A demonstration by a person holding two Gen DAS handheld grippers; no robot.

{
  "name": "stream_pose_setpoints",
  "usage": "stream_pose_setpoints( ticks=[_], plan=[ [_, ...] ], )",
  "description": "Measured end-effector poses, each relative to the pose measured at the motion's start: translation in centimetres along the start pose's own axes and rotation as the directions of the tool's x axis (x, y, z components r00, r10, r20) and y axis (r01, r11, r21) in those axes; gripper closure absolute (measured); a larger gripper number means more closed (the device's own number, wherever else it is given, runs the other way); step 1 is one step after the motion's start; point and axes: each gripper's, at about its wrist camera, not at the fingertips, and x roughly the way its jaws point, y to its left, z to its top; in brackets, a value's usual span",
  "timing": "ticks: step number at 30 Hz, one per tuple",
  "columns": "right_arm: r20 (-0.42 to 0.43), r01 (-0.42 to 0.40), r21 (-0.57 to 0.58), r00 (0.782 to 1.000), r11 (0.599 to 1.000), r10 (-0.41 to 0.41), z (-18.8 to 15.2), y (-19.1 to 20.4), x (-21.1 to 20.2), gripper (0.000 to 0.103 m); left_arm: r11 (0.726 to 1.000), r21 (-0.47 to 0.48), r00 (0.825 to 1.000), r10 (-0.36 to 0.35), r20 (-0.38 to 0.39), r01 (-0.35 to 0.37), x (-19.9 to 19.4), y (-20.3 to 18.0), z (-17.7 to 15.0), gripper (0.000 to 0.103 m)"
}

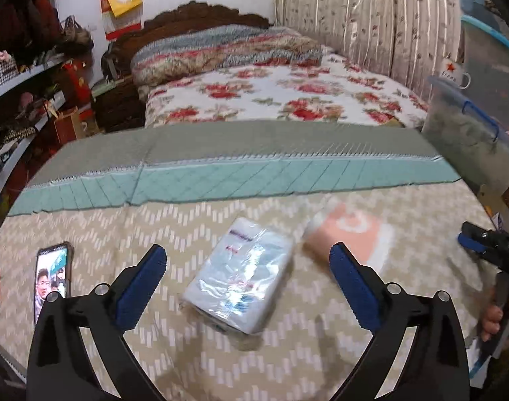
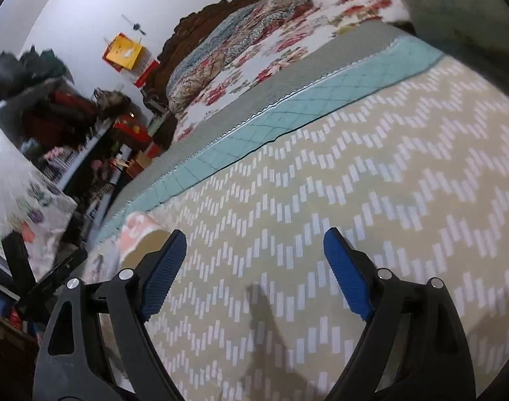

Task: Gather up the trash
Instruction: 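Return both tools to the tissue pack and pink cup on the bed, then grasp the white tissue pack with the left tool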

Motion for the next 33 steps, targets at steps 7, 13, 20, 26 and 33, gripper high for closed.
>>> stream_pose_setpoints(
  ticks=[7, 13, 20, 26, 33],
  plan=[
    [0.008, -0.011, -0.002, 1.000, 1.000, 0.011, 0.0, -0.2, 0.0, 0.016, 0.999, -0.015, 0.996, -0.041, -0.075, 0.040, 4.0, 1.0, -0.5, 0.009],
    [0.003, -0.008, -0.014, 1.000, 1.000, 0.008, 0.1, 0.0, -0.1, 0.012, 0.999, 0.008, 0.993, -0.033, -0.111, 0.034, 5.8, 0.6, -1.7, 0.009],
    [0.004, -0.029, 0.001, 1.000, 1.000, 0.029, 0.1, -0.3, -0.2, 0.009, 1.000, -0.020, 0.993, -0.016, -0.119, 0.014, 6.4, 1.5, -2.8, 0.009],
    [-0.005, -0.025, -0.019, 1.000, 0.999, 0.025, 0.2, -0.2, -0.1, 0.005, 0.995, -0.088, 0.989, -0.059, -0.138, 0.047, 6.7, 2.9, -2.7, 0.009],
    [-0.002, -0.031, -0.014, 1.000, 0.999, 0.031, 0.2, -0.1, 0.0, 0.004, 0.993, -0.099, 0.989, -0.079, -0.127, 0.067, 6.5, 3.0, -2.8, 0.010]
  ],
)
